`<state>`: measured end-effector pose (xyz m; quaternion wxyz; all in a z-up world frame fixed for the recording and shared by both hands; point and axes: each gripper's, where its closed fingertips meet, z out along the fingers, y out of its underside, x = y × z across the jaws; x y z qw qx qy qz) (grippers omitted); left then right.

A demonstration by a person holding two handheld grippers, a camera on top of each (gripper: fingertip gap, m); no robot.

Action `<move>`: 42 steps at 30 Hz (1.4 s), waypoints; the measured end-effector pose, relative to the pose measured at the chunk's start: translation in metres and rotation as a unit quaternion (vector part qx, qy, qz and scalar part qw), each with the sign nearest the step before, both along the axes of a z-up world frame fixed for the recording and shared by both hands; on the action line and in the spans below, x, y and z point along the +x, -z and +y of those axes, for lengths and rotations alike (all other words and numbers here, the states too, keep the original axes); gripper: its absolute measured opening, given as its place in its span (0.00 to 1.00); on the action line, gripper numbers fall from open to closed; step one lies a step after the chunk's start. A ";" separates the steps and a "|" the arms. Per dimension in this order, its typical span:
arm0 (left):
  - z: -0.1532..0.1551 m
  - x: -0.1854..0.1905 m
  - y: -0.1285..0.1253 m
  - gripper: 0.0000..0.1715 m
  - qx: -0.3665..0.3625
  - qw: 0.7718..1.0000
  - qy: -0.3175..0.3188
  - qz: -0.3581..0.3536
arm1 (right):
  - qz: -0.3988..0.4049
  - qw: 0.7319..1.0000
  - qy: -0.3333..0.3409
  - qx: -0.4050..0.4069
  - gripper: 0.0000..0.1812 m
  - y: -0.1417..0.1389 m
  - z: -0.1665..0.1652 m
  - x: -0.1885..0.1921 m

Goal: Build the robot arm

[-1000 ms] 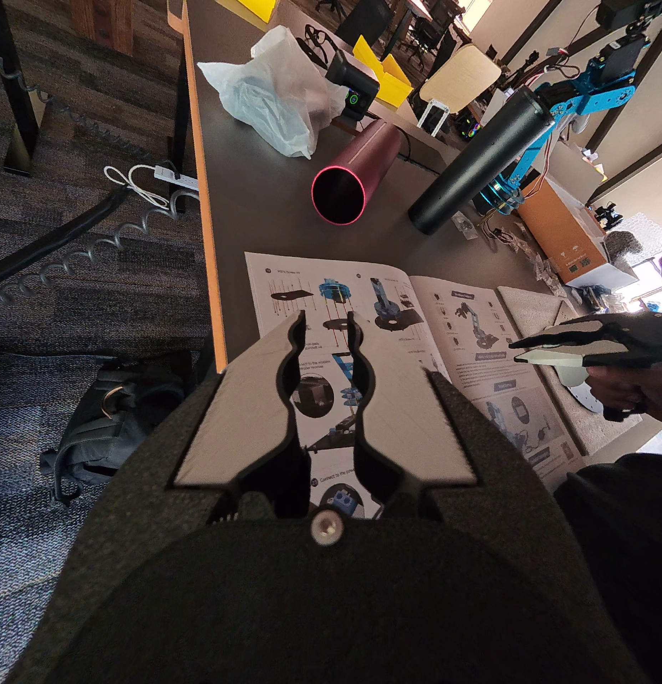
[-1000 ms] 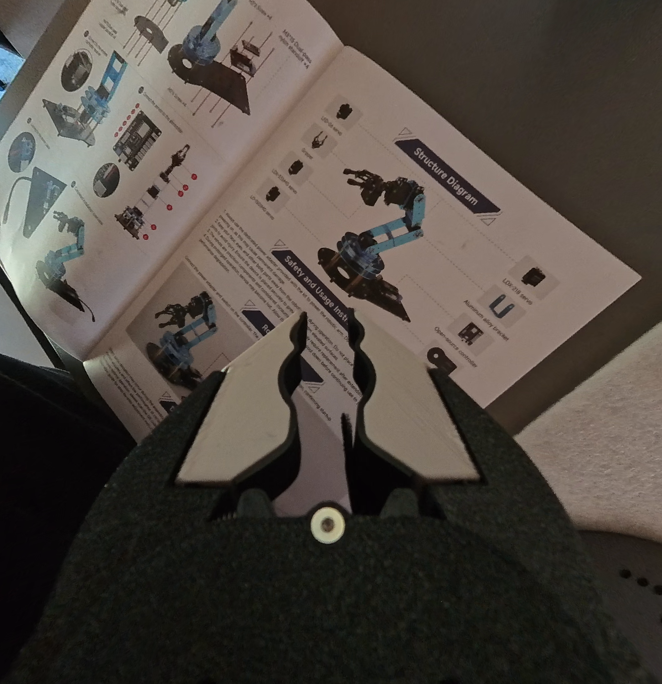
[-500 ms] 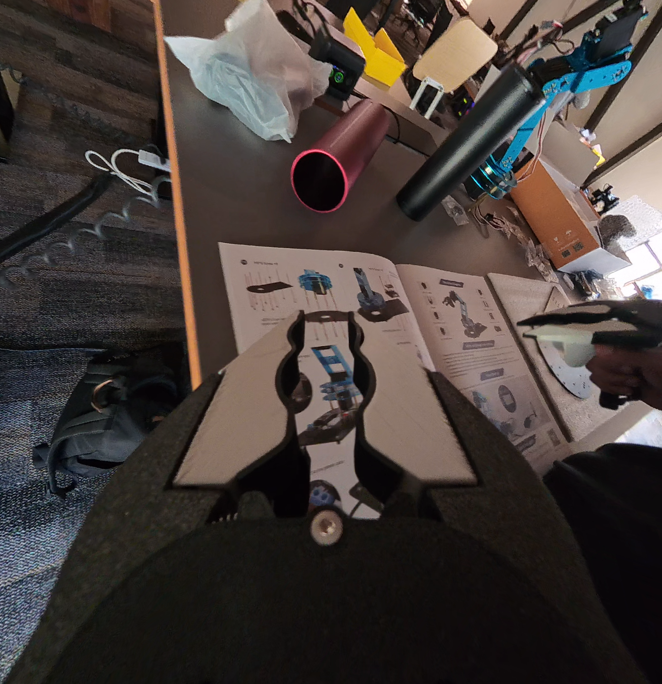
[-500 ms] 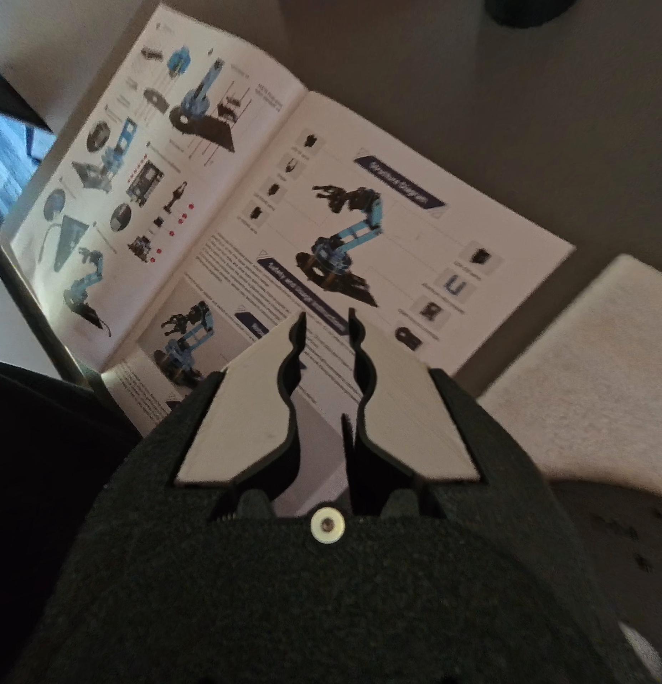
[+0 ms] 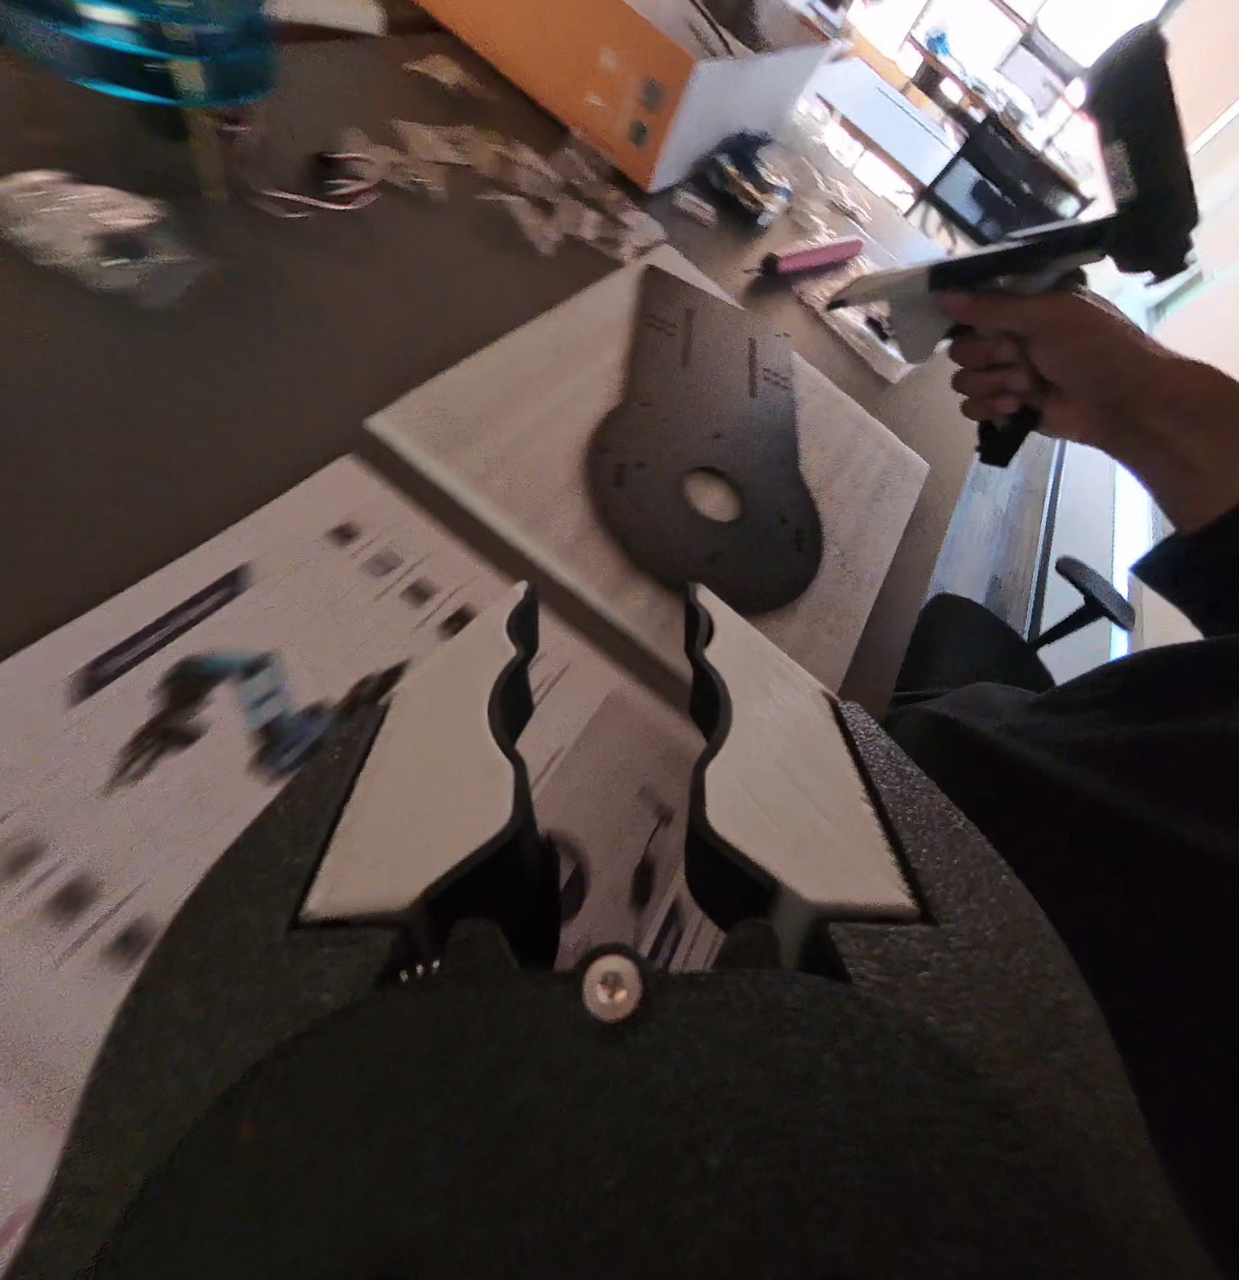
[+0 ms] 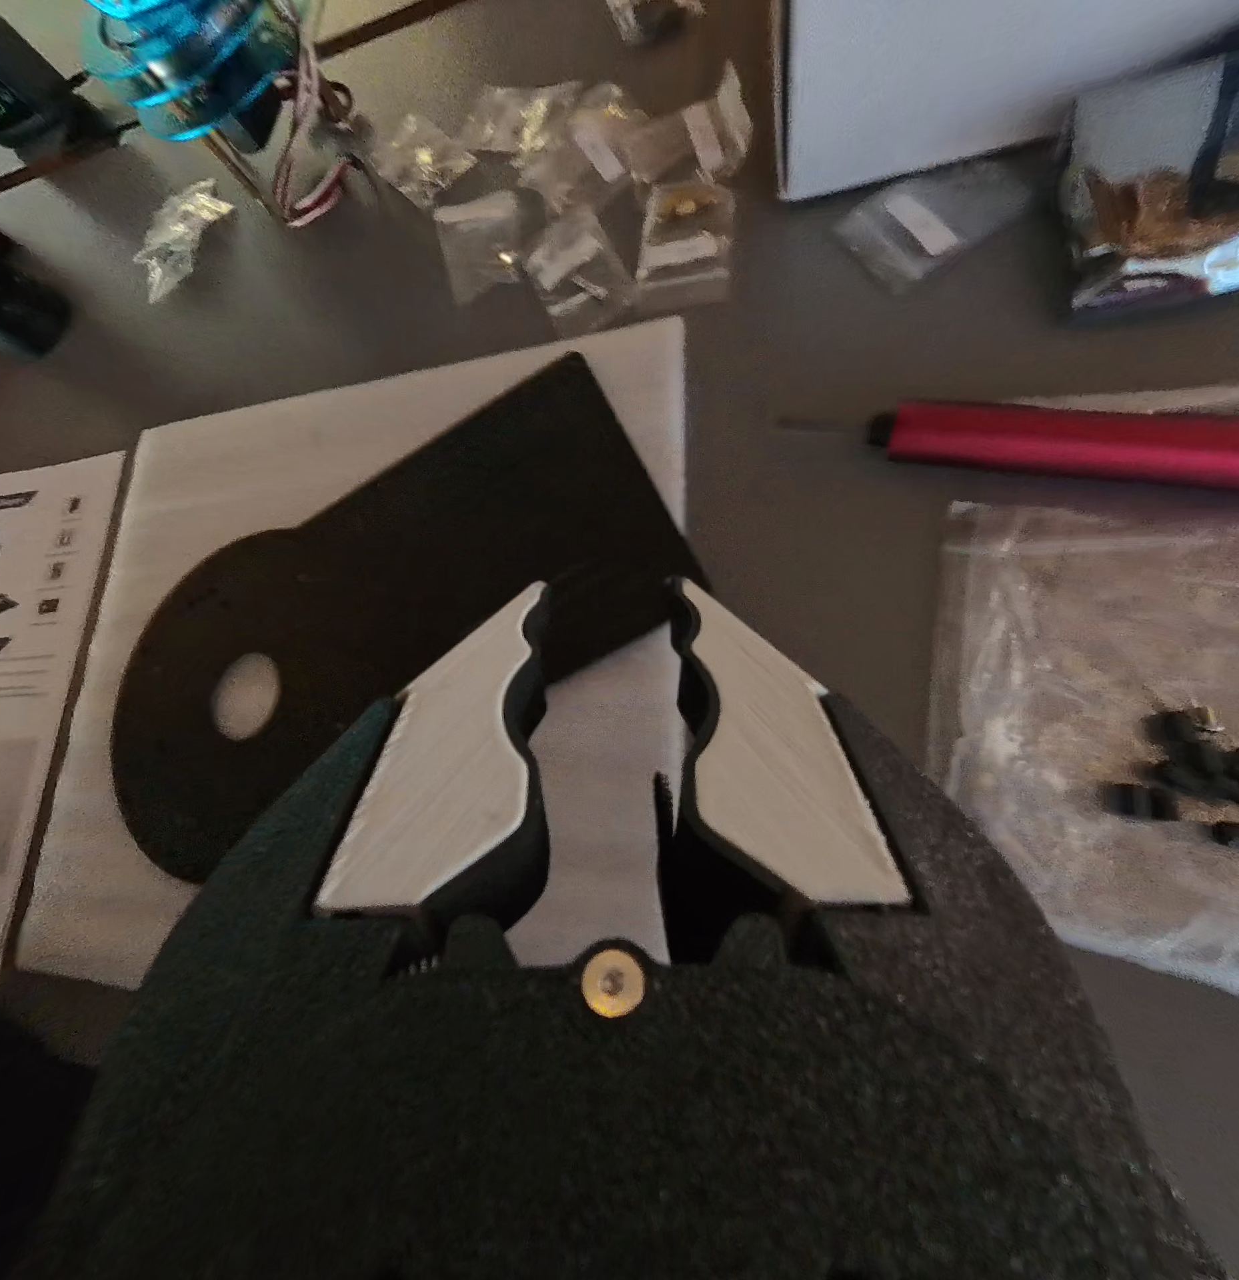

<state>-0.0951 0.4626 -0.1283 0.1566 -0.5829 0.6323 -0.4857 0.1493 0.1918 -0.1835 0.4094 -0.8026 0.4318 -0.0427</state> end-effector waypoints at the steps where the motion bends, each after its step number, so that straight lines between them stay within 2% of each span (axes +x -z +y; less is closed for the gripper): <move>1: -0.025 0.015 0.005 0.24 0.008 1.000 0.015 0.000 | 0.023 1.000 -0.011 0.008 0.19 0.009 -0.006 0.004; 3: -0.067 0.042 0.020 0.25 0.034 0.999 0.034 0.013 | 0.059 0.997 -0.029 0.036 0.20 0.023 -0.013 0.012; 6: -0.102 0.073 0.046 0.25 0.086 0.995 0.019 0.038 | 0.102 0.988 -0.071 0.091 0.19 0.034 -0.013 0.018; 10: -0.110 0.088 0.080 0.25 0.152 0.984 -0.031 0.089 | 0.143 0.970 -0.127 0.152 0.15 0.037 -0.005 0.019; 12: -0.112 0.087 0.092 0.25 0.155 0.980 -0.056 0.114 | 0.171 0.960 -0.144 0.169 0.15 0.036 -0.002 0.019; 17: -0.107 0.091 0.094 0.19 0.149 0.977 -0.111 0.104 | 0.233 0.941 -0.164 0.181 0.15 0.036 0.004 0.016; 20: -0.105 0.091 0.095 0.17 0.155 0.977 -0.122 0.085 | 0.258 0.929 -0.173 0.202 0.22 0.028 0.006 0.013; 22: -0.105 0.091 0.095 0.18 0.155 0.977 -0.127 0.072 | 0.272 0.921 -0.170 0.222 0.22 0.020 0.005 0.012; 27: -0.109 0.091 0.087 0.13 0.113 0.985 -0.120 0.048 | 0.279 0.893 -0.168 0.312 0.13 -0.025 0.002 0.008; 29: -0.109 0.091 0.086 0.12 0.099 0.987 -0.119 0.041 | 0.270 0.895 -0.159 0.317 0.08 -0.029 0.004 0.007; 31: -0.108 0.090 0.086 0.11 0.094 0.987 -0.121 0.038 | 0.267 0.903 -0.151 0.302 0.08 -0.023 0.006 0.007; 32: -0.108 0.090 0.085 0.10 0.090 0.988 -0.120 0.036 | 0.273 0.901 -0.148 0.304 0.02 -0.020 0.006 0.007; 34: -0.109 0.091 0.082 0.08 0.079 0.990 -0.113 0.027 | 0.292 0.872 -0.156 0.361 0.01 -0.038 0.010 0.005; 35: -0.110 0.091 0.080 0.07 0.075 0.991 -0.111 0.023 | 0.287 0.868 -0.161 0.372 0.01 -0.046 0.012 0.003; 36: -0.109 0.091 0.079 0.07 0.073 0.991 -0.111 0.019 | 0.271 0.875 -0.165 0.366 0.01 -0.053 0.014 0.001; 39: -0.108 0.089 0.074 0.08 0.070 0.991 -0.117 0.011 | 0.227 0.898 -0.179 0.330 0.01 -0.073 0.017 -0.007; 40: -0.106 0.089 0.072 0.12 0.074 0.990 -0.122 0.012 | 0.219 0.901 -0.183 0.327 0.01 -0.082 0.020 -0.010; 41: -0.106 0.090 0.067 0.24 0.077 0.989 -0.127 0.010 | 0.213 0.903 -0.186 0.322 0.01 -0.089 0.022 -0.014; 42: -0.108 0.092 0.057 0.27 0.074 0.989 -0.130 -0.003 | 0.208 0.907 -0.187 0.315 0.01 -0.096 0.025 -0.018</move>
